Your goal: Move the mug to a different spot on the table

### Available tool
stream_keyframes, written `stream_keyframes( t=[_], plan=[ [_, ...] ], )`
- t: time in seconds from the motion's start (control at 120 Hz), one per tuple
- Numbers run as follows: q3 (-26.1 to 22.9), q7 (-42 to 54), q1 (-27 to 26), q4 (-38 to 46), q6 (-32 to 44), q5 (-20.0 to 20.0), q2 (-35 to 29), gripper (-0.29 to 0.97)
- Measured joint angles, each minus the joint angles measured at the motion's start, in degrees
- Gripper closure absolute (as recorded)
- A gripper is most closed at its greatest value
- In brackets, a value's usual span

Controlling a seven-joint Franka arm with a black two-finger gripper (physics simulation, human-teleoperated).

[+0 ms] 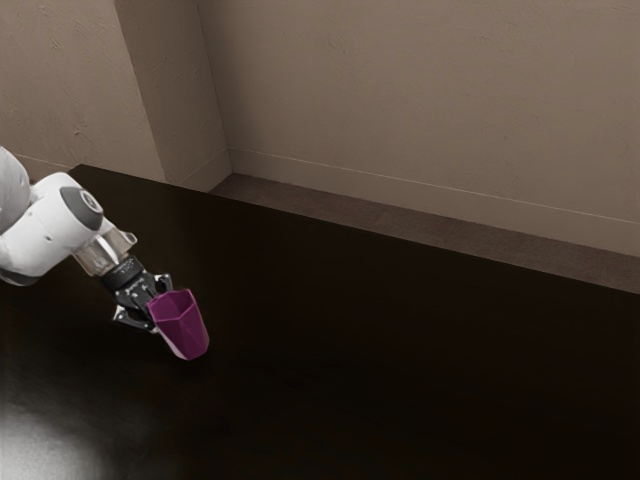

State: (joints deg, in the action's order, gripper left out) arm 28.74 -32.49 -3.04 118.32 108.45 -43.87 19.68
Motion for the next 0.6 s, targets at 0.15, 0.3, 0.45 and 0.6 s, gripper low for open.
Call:
stream_keyframes(
  t=[0.15,0.3,0.45,0.6],
  plan=[
    [-0.3,0.1,-2.0,2.3,0.5,-1.6,0.0,0.76],
    [-0.9,0.2,-3.4,3.7,1.4,-3.2,0.1,0.77],
    [-2.7,0.2,-3.8,4.3,2.7,-4.5,0.3,0.77],
    [-3.1,0.2,-4.0,4.4,3.7,-5.0,0.6,0.77]
  ],
)
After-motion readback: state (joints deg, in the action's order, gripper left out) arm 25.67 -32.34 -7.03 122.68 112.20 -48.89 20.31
